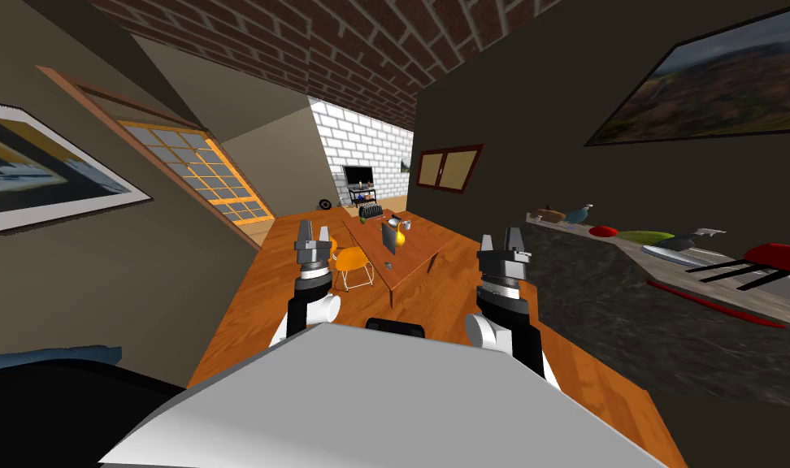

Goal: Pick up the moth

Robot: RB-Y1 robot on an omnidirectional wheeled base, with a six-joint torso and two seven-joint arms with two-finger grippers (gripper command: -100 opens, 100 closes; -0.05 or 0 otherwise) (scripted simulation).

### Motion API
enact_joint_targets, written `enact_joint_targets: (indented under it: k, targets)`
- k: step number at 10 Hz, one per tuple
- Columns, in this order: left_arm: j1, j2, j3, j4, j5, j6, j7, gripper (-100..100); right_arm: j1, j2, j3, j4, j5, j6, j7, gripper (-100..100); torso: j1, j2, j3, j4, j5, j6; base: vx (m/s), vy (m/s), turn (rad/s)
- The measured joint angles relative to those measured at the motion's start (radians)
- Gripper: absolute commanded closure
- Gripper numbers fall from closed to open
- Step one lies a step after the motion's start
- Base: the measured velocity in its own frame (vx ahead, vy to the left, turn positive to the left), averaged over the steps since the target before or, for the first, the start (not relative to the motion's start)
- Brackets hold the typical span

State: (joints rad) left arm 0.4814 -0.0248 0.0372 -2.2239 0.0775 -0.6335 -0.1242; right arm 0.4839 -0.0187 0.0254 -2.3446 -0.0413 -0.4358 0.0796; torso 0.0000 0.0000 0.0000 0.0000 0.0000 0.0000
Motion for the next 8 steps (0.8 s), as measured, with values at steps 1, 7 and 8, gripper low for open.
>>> enact_joint_targets:
  k: [1,7,8]
  targets:
    - [-0.003,0.019,-0.001,0.007,-0.001,0.004,-0.001,-100,0.000,0.000,0.000,0.000,0.000,0.000,0.000,0,0.001,0.000,0.000,0.000,0.000,0.000,-0.015,0.017,-0.040]
    - [-0.071,0.179,0.000,0.109,-0.003,0.105,-0.011,-100,0.000,0.000,0.000,0.000,0.000,0.000,0.000,0,0.004,0.004,0.002,0.001,0.001,0.000,-0.046,0.046,-0.071]
    - [-0.089,0.199,-0.008,0.142,-0.007,0.127,-0.018,-100,0.000,0.000,0.000,0.000,0.000,0.000,0.000,0,0.004,0.003,0.002,0.001,0.001,0.000,-0.054,0.047,-0.109]
